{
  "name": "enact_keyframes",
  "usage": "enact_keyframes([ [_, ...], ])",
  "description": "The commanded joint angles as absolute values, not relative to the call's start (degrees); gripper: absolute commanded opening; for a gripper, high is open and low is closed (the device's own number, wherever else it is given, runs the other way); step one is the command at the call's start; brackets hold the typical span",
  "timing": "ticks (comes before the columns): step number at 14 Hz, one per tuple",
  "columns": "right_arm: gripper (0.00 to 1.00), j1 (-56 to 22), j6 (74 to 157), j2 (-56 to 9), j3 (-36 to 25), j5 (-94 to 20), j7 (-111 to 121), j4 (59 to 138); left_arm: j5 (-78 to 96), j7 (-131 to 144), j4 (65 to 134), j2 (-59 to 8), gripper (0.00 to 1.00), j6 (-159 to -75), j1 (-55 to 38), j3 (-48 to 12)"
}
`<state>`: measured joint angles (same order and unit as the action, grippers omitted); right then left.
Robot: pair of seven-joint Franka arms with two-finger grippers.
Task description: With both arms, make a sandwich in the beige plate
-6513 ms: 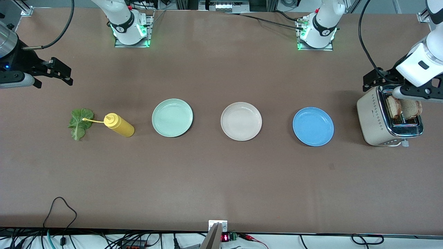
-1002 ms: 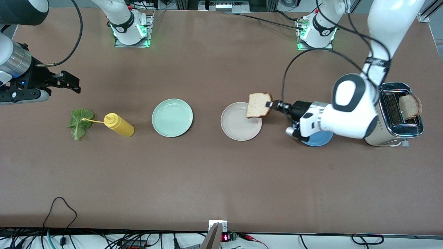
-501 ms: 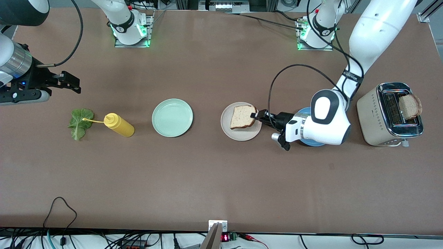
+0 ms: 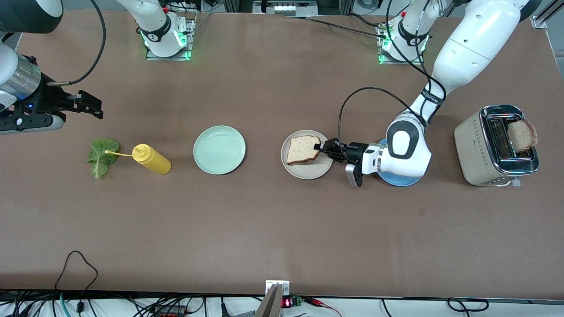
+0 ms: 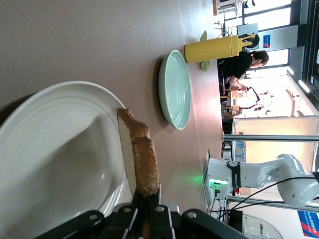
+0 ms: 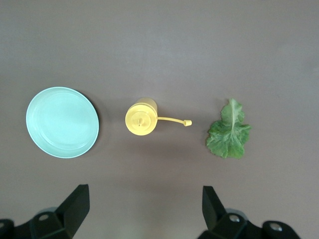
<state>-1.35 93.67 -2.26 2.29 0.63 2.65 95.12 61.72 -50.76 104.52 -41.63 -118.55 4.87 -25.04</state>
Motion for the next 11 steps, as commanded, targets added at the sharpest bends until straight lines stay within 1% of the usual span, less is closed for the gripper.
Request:
enact_keyframes([
  [1,1.00,-1.0,92.3,-2.4,2.5,1.1,5.8,95.2,63.5,-54.0,105.3,-42.4,0.00,-119.9,5.5,-25.4],
  [2,1.00,-0.6,92.5,-2.6,2.4,0.8,10.0,95.3,63.5,-54.8,105.8,-42.4,0.03,-120.5,5.4,-25.4],
  [3,1.00,-0.2,93.0,-2.7,2.0,0.4,13.8,95.4,63.5,-54.8,105.8,-42.4,0.31,-120.4,5.5,-25.3],
  [4,1.00,1.0,93.9,-2.7,2.0,-0.3,16.8,96.1,63.2,-55.0,105.8,-42.1,0.99,-120.3,5.6,-25.1],
  [6,1.00,3.9,97.1,-2.5,2.0,-5.1,25.0,98.7,62.4,-54.9,105.9,-40.2,1.00,-120.0,5.7,-24.7],
  [11,1.00,12.4,105.6,-3.2,1.9,-17.3,49.9,106.7,48.2,-50.7,105.9,-34.3,1.00,-119.4,6.5,-24.3],
])
